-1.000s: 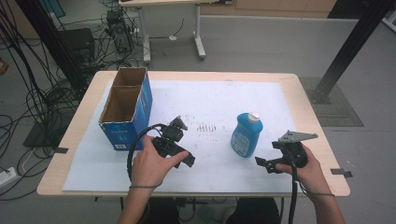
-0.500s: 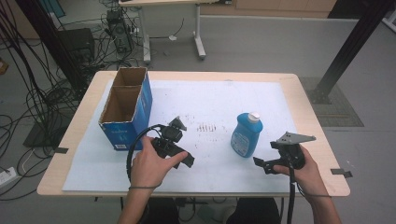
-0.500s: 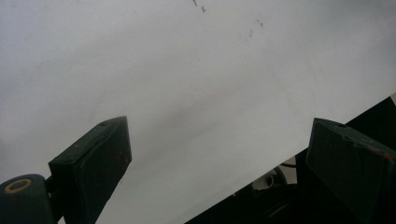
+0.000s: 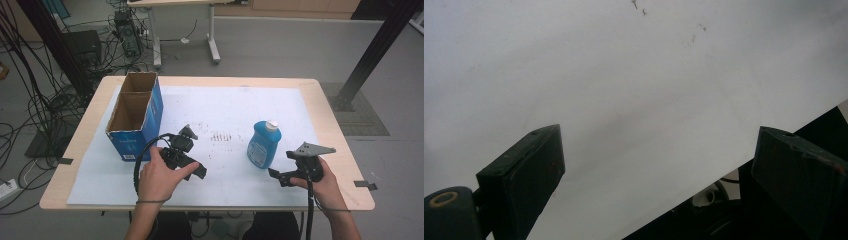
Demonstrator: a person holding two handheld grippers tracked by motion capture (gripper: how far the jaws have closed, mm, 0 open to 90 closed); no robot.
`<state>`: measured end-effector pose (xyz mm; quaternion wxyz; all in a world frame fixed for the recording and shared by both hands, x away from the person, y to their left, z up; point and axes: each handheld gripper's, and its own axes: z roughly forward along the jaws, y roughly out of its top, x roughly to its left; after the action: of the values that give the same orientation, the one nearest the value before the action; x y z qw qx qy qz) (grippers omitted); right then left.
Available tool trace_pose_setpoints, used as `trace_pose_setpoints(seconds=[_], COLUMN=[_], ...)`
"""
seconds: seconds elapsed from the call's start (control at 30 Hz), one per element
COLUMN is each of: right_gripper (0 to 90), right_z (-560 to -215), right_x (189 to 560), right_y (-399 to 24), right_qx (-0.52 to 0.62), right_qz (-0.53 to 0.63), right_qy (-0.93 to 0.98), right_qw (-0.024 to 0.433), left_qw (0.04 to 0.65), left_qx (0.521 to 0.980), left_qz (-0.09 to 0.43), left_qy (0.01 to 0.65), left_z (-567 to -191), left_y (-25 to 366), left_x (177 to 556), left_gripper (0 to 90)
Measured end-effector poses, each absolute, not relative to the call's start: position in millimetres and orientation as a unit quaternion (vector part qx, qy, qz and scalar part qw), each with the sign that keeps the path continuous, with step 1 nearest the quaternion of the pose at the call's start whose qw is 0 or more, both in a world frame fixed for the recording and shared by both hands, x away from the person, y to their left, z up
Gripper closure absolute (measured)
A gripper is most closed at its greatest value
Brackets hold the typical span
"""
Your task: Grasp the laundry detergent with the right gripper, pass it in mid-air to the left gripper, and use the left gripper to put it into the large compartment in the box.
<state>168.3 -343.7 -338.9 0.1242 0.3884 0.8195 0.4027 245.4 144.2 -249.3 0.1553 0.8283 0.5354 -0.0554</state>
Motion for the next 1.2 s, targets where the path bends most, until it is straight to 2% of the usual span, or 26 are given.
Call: trace_pose_setpoints(seconds=[1.2], right_gripper=[3.8], right_z=[-376.0], right_x=[157.2], right_y=[-339.0], right_qx=[0.388], right_qz=[0.447], right_qy=[0.788], right_qw=[0.167], left_qw=[0.158], left_qx=[0.828], left_qz=[-0.059], left_qy=[0.534], left_z=[-251.0], left_y=[143.6], left_x=[244.1], left_gripper=[7.3])
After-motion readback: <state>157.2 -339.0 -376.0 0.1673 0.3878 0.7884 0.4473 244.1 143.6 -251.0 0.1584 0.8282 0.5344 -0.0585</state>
